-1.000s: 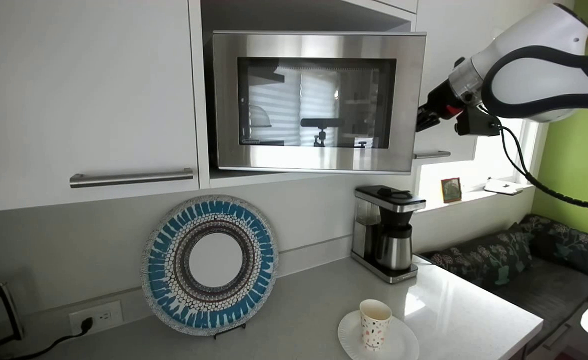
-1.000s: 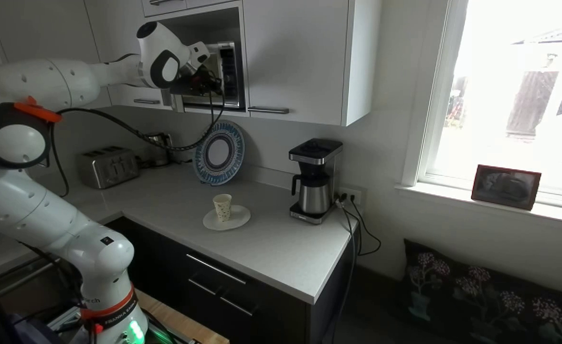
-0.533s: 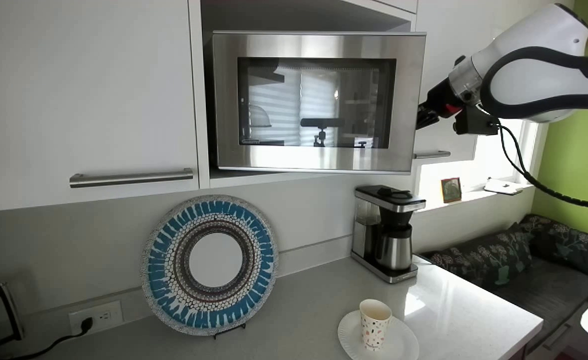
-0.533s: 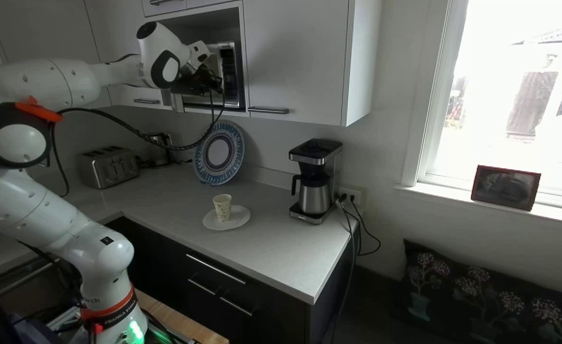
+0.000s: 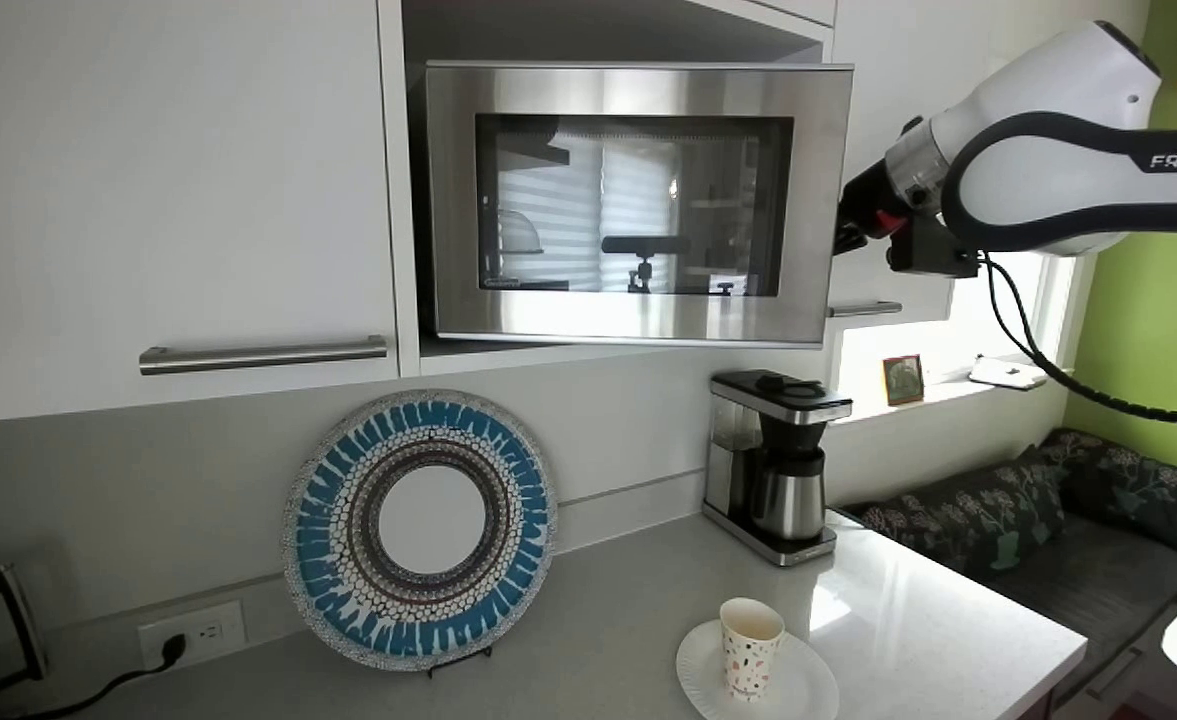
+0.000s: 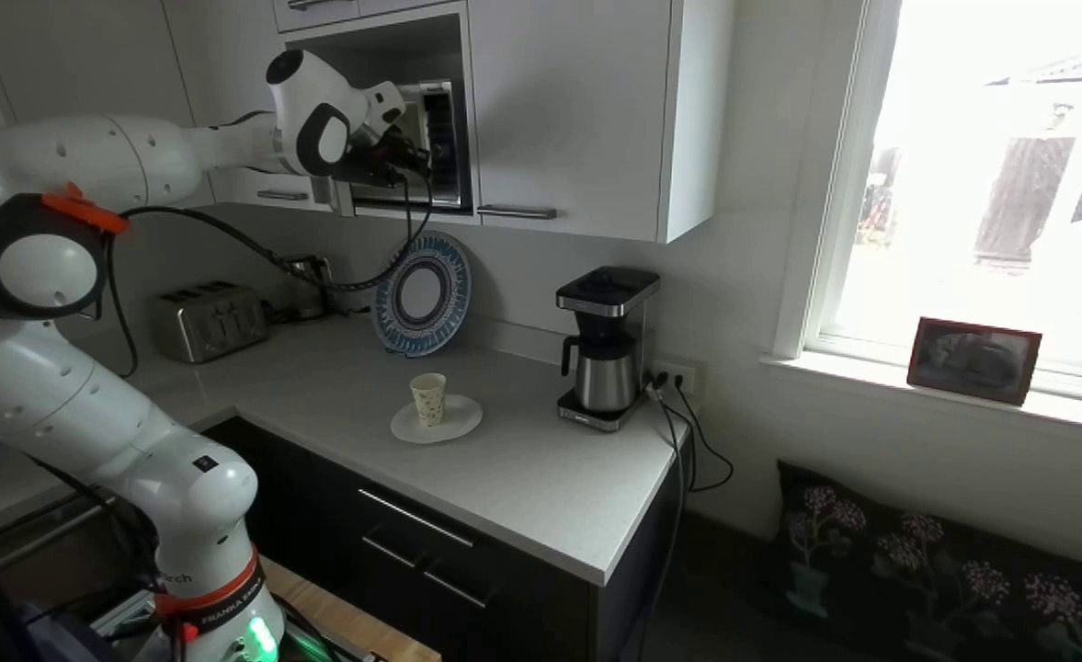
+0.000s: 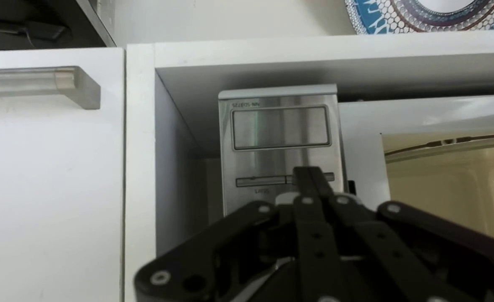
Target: Open the microwave fully
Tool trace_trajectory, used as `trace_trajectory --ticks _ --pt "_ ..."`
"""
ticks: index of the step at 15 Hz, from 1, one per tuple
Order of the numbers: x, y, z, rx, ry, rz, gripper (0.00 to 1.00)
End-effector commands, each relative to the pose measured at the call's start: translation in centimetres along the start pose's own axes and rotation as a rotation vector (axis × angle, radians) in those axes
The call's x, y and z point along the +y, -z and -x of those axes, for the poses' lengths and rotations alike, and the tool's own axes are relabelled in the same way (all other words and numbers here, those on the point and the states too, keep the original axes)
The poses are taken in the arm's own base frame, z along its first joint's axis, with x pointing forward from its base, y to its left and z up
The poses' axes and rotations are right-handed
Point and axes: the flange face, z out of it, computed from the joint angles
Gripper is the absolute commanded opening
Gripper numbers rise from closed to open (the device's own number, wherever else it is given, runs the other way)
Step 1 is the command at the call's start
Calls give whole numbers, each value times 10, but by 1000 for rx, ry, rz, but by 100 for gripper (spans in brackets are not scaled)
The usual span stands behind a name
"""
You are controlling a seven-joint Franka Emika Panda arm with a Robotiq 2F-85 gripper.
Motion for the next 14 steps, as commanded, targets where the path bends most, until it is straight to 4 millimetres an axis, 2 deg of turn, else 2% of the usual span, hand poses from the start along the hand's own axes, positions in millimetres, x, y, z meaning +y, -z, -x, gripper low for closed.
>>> trace_trajectory --ticks 1,8,14 --pt "0 -9 5 22 -17 28 0" --pt "-1 -22 11 35 -2 29 0" --pt "-5 -26 15 60 11 16 0"
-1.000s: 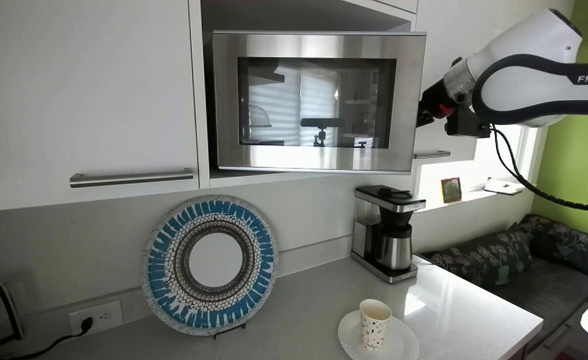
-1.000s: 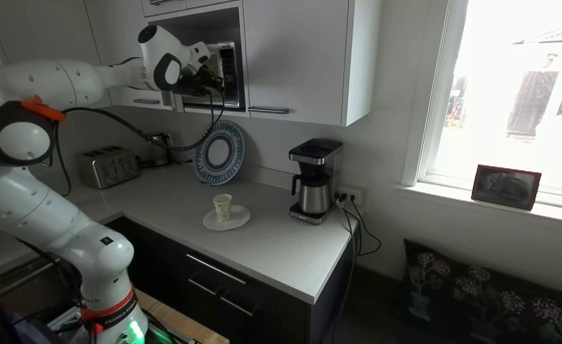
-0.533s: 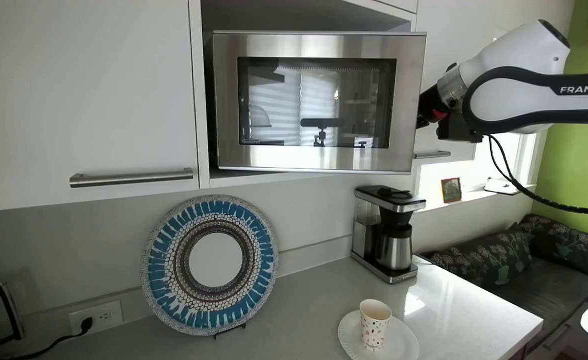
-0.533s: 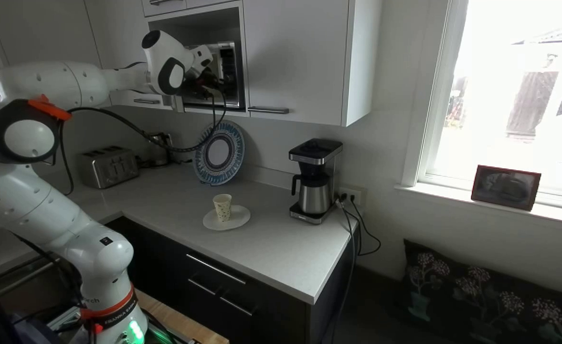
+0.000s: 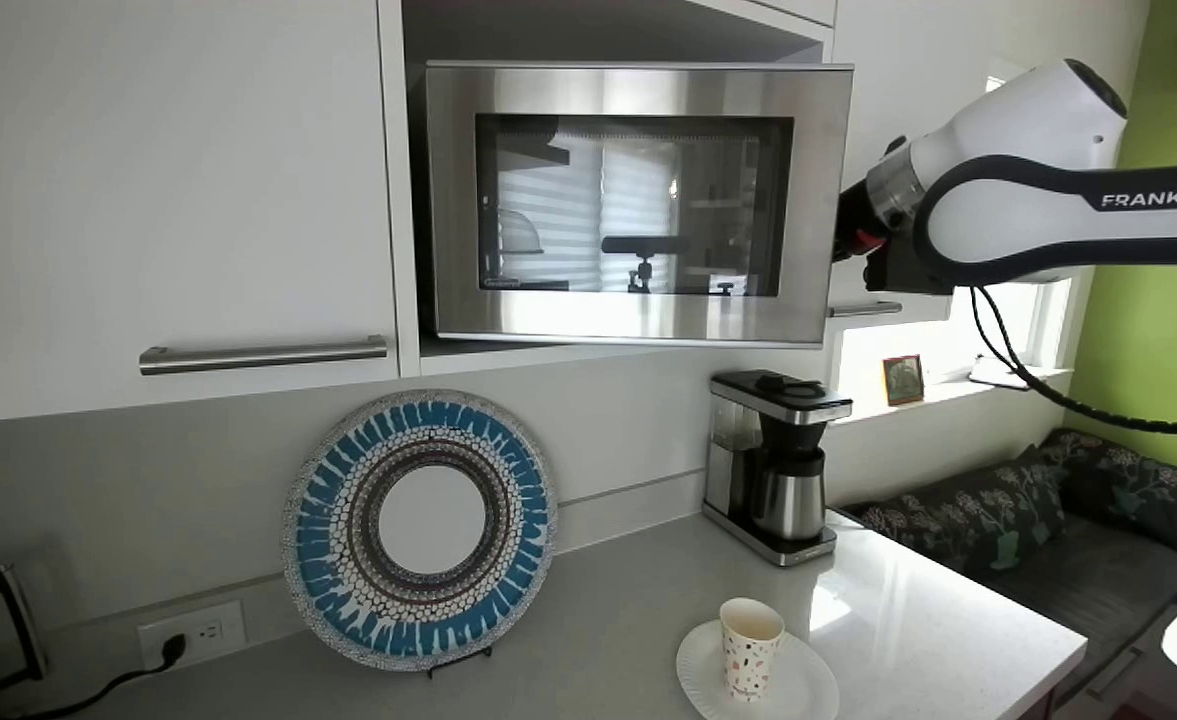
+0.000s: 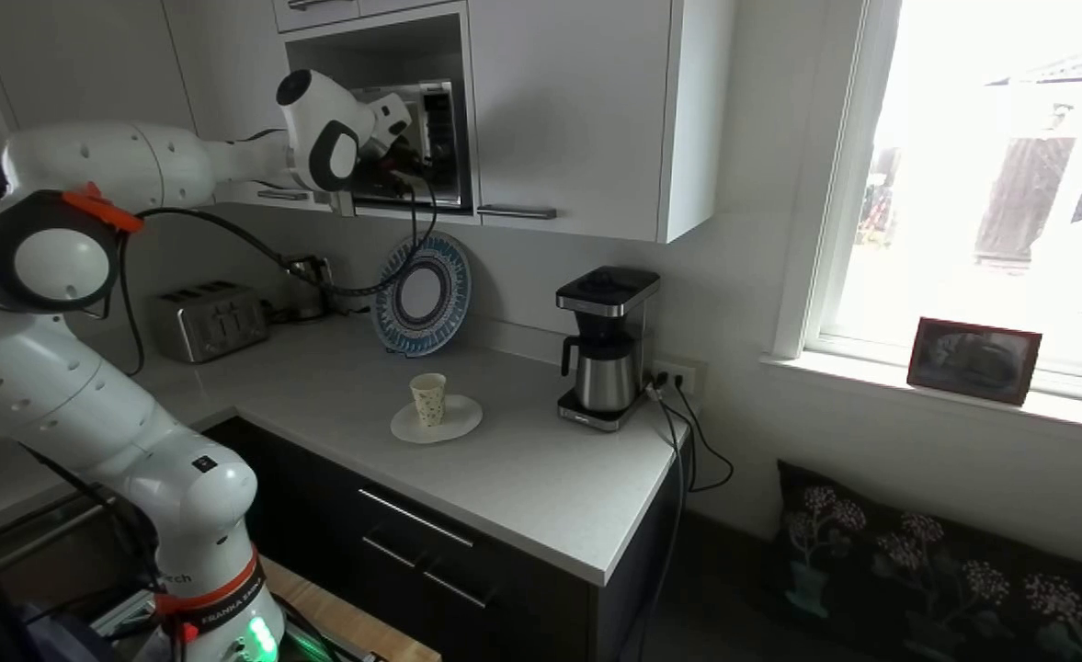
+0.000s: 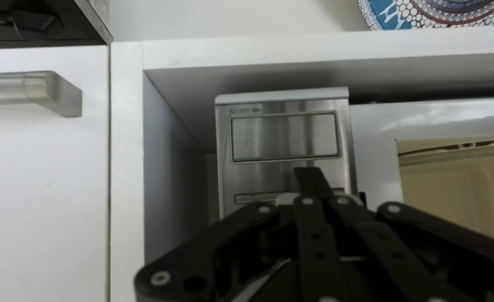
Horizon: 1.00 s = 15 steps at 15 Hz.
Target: Open the microwave fully
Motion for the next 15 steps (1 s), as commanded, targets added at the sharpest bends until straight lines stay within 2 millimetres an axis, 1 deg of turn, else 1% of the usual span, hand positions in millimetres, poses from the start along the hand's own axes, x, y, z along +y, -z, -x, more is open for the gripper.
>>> trace_trajectory --ticks 1,15 --pt "-3 -3 8 15 11 8 0" --pt "-6 -8 9 55 40 -4 0"
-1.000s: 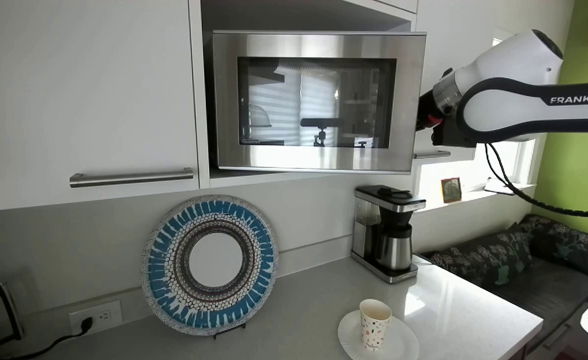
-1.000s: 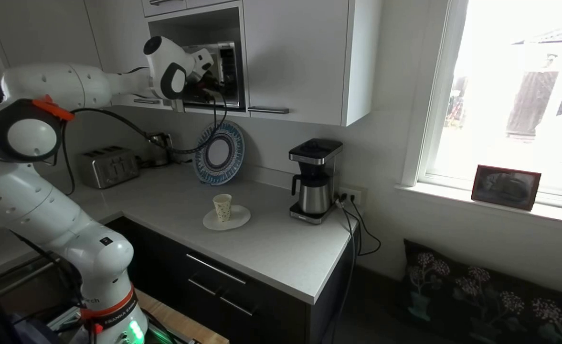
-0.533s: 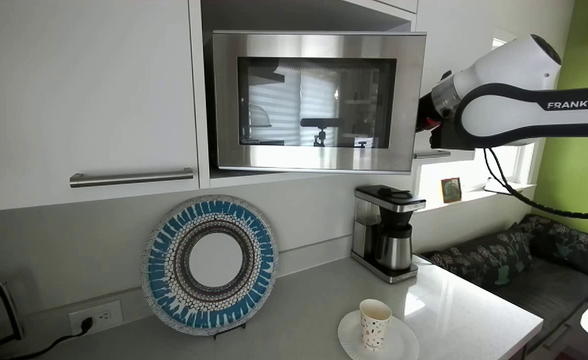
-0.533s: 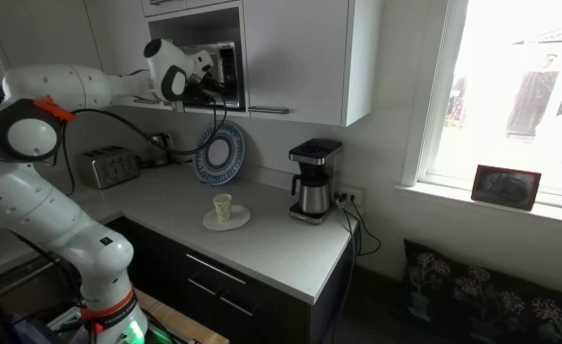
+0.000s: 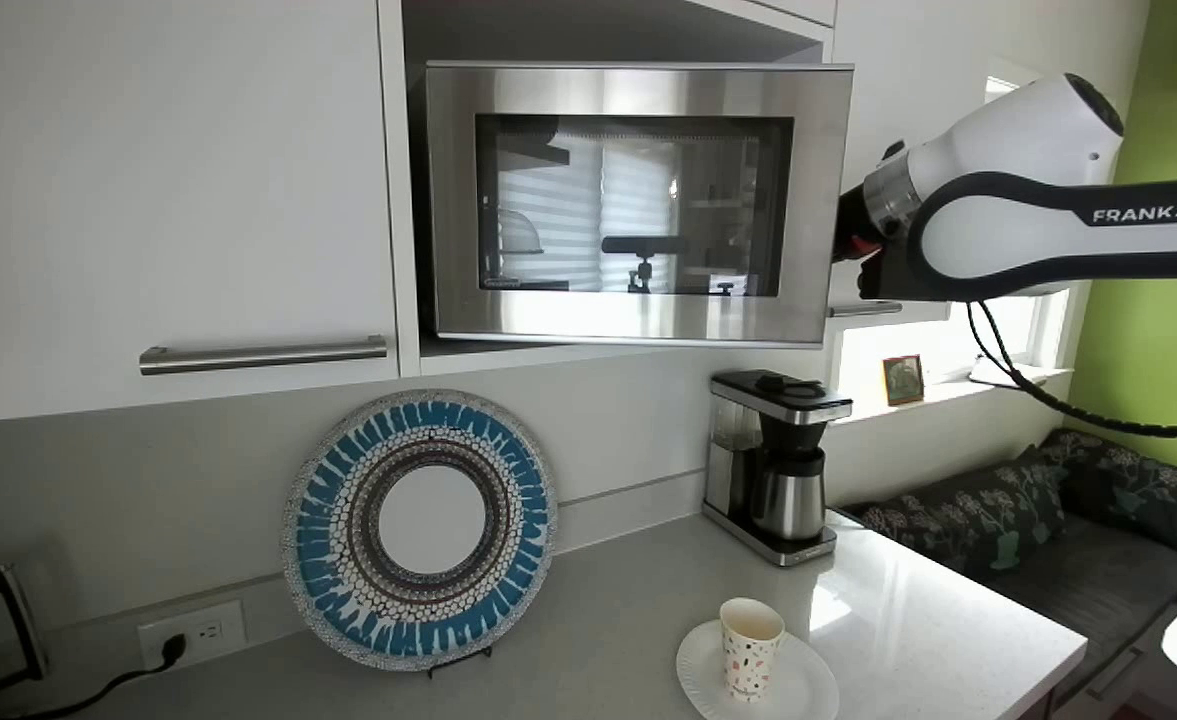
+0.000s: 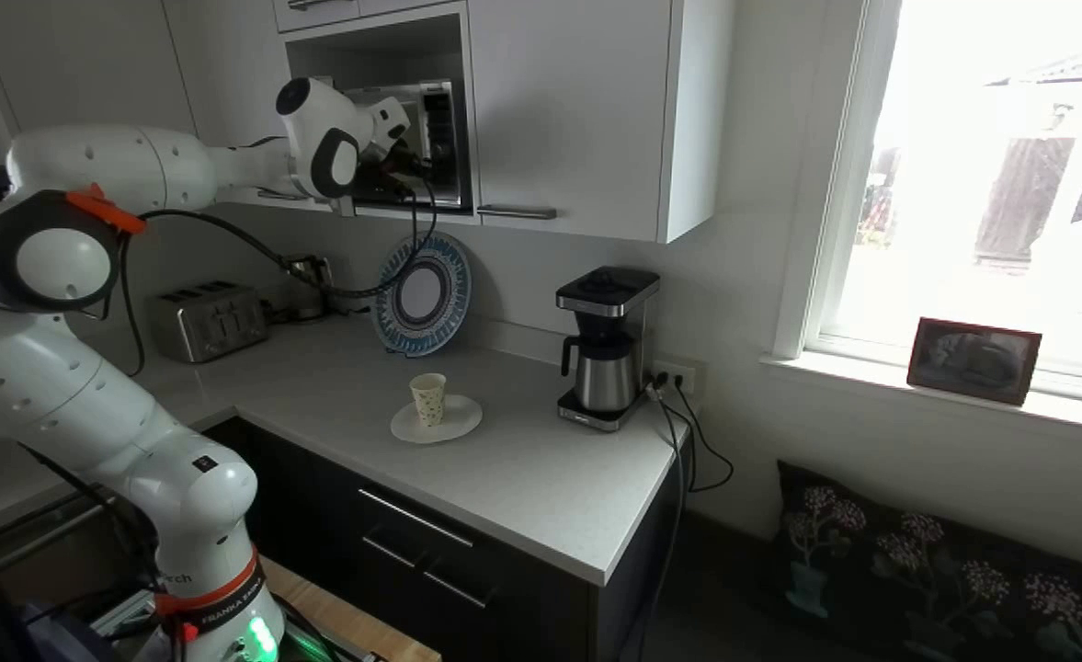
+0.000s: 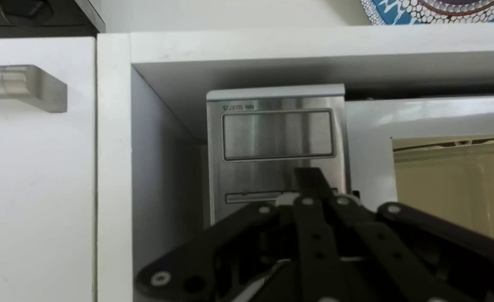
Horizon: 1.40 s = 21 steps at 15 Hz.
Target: Open the microwave fully
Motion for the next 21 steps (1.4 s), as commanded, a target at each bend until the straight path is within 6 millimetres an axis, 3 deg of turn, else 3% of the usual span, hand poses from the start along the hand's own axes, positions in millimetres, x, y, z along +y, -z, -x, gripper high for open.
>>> trace_trajectory --ticks 1,21 --pt "-2 -5 5 21 28 2 0" --pt "-4 -17 -2 80 77 -13 0"
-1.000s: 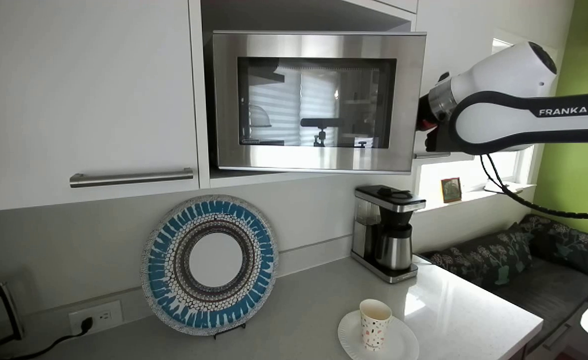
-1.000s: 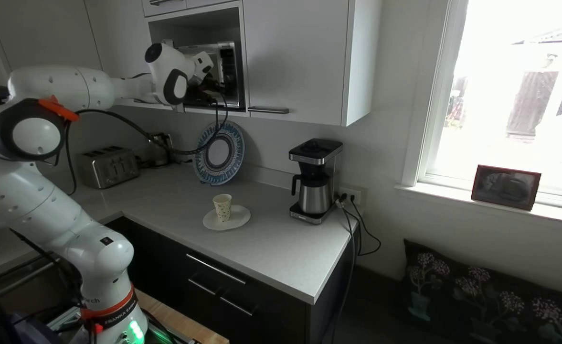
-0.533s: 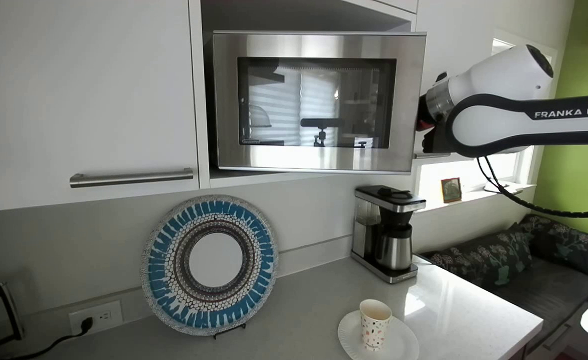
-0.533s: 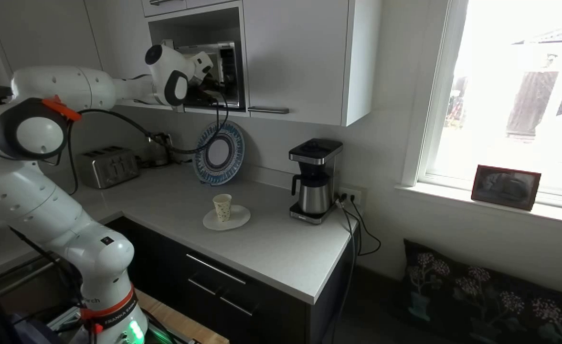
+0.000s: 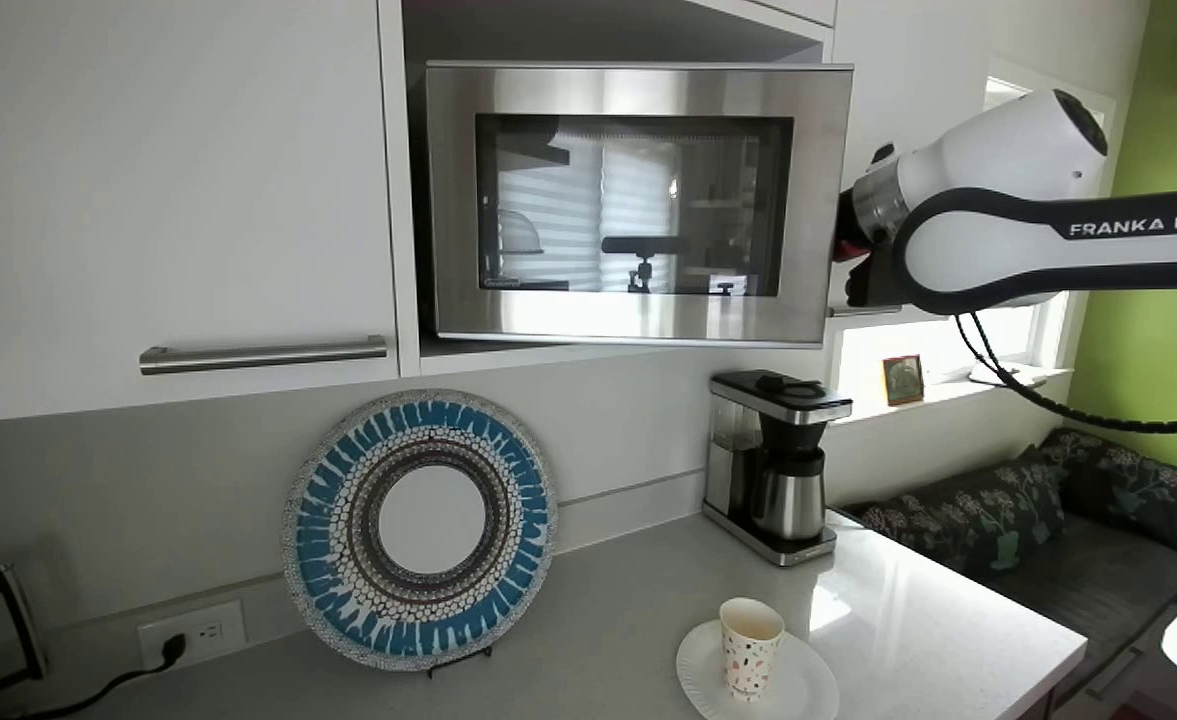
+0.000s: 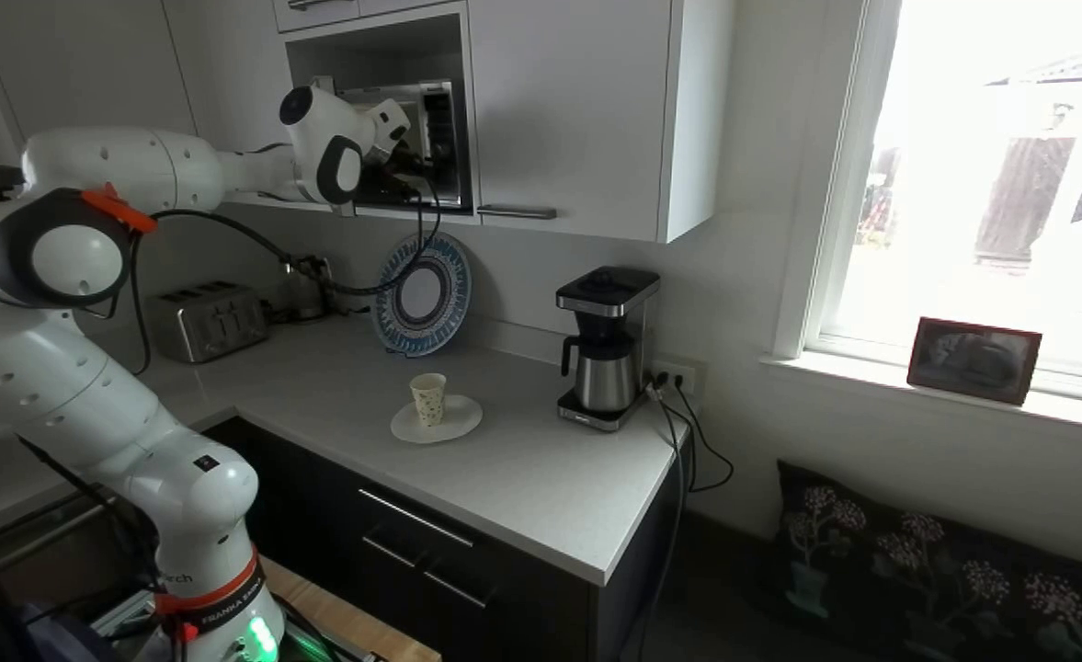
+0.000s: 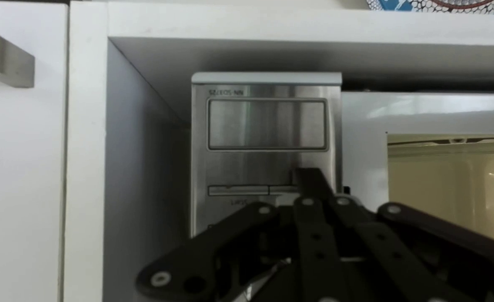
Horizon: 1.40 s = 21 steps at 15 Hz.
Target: Open the microwave fully
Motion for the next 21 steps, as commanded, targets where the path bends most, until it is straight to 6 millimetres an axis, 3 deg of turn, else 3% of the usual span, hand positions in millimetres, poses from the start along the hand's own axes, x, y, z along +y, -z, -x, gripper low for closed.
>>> trace_trajectory --ticks 1,11,21 --pt "3 -9 -1 33 27 1 0" --pt "10 -19 -2 47 103 -31 0" --pt "15 -11 -3 28 125 -47 0"
